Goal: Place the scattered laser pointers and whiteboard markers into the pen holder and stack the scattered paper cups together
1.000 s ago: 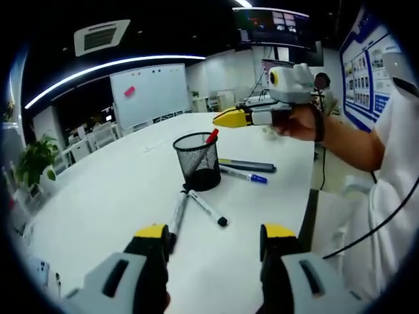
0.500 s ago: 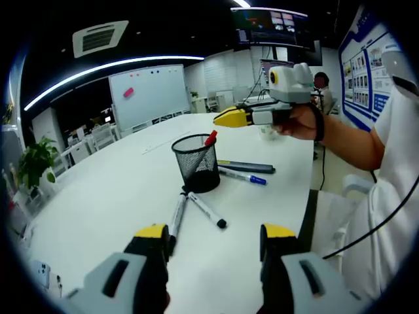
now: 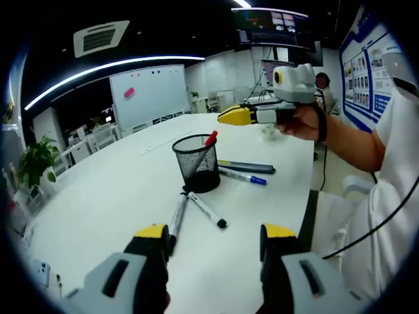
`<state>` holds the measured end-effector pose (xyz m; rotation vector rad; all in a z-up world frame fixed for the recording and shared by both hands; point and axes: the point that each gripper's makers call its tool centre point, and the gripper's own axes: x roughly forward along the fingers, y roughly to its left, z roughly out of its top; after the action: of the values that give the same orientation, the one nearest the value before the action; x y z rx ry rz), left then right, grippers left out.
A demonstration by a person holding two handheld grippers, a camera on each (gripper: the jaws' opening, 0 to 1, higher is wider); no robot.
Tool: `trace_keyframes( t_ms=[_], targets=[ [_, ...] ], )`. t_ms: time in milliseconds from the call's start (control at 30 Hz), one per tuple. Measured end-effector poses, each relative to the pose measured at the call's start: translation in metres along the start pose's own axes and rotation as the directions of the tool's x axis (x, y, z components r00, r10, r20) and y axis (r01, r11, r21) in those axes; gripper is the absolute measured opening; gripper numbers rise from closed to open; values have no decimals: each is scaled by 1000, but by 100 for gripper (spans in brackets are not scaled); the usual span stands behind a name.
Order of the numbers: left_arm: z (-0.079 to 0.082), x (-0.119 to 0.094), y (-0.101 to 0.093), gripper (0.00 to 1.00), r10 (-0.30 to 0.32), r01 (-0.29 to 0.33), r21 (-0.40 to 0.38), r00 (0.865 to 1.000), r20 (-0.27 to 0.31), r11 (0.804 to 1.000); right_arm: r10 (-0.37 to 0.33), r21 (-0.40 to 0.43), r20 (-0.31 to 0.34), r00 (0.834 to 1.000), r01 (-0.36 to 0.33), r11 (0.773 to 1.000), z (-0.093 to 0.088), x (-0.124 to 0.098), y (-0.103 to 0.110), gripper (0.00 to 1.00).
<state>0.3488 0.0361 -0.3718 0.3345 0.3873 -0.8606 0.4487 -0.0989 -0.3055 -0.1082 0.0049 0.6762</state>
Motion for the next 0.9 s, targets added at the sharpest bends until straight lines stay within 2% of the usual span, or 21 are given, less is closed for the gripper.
trace_keyframes(
  t_ms=[900],
  targets=[
    [-1, 2, -1, 57, -3, 3, -3, 1000, -1, 1000, -18, -16, -9, 1000, 18, 1000, -3, -13, -2, 12]
  ],
)
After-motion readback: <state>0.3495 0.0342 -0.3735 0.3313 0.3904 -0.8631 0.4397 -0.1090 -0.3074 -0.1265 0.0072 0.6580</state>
